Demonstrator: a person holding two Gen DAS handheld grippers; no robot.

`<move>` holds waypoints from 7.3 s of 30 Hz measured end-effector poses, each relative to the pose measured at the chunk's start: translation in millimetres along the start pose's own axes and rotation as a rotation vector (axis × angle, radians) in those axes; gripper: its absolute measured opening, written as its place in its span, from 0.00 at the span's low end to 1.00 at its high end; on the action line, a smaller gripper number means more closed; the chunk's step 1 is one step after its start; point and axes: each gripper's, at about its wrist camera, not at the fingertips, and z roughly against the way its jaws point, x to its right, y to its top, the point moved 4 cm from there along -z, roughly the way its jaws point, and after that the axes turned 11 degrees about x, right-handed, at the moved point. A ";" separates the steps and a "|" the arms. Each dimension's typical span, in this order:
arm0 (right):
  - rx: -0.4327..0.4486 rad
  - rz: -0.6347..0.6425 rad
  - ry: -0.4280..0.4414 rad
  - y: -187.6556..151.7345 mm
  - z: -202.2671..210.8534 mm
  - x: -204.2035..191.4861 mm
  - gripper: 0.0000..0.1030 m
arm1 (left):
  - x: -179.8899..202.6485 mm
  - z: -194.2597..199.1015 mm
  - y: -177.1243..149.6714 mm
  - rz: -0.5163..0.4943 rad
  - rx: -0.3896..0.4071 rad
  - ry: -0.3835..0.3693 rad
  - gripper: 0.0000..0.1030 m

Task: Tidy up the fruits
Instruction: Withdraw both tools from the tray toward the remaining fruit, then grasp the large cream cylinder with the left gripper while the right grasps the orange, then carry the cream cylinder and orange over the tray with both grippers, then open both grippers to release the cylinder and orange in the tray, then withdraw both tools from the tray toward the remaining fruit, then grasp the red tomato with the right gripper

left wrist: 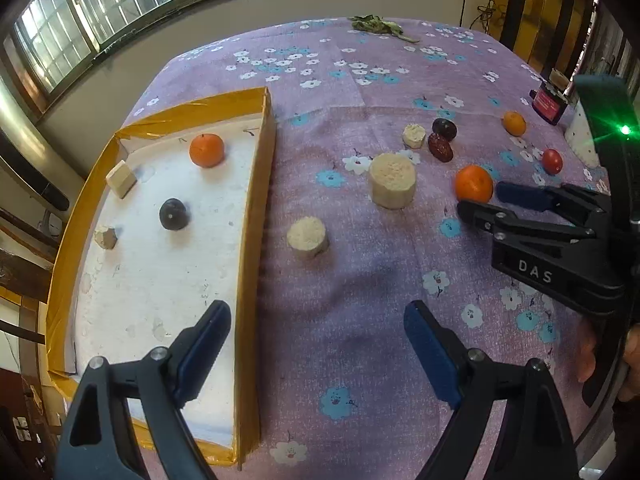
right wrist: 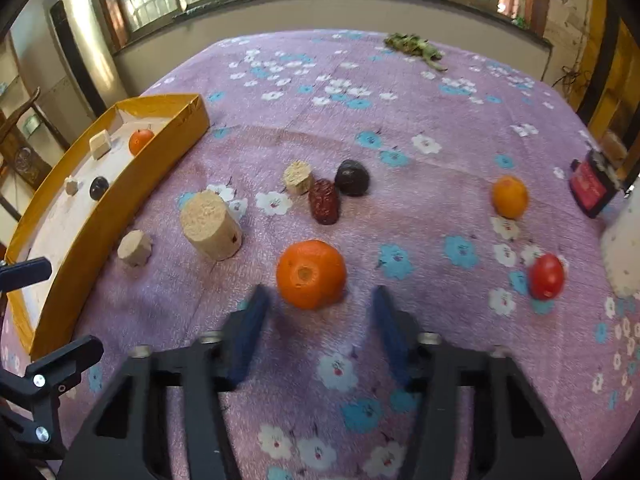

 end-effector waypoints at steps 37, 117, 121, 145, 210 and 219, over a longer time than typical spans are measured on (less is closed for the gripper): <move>0.106 -0.156 -0.178 -46.3 95.0 57.8 0.30 | 45.2 -11.2 21.3 0.042 0.049 -0.325 0.38; 0.040 0.145 0.089 44.0 -11.2 -224.8 0.32 | -225.7 -24.5 -27.1 0.375 0.057 -0.099 0.38; 0.006 0.151 0.104 42.0 -27.8 -237.1 0.32 | -234.4 -31.4 -27.2 0.375 0.049 -0.089 0.38; -0.042 0.173 0.096 29.1 -37.0 -236.6 0.39 | -228.5 -34.3 -29.3 0.331 0.032 -0.084 0.43; 0.036 -0.200 -0.202 -5.6 21.0 142.2 0.42 | 46.9 -32.7 41.5 0.014 -0.030 -0.089 0.84; 0.075 -0.153 -0.210 -6.5 31.9 146.7 0.28 | 64.0 -71.6 75.6 0.057 -0.060 -0.137 0.84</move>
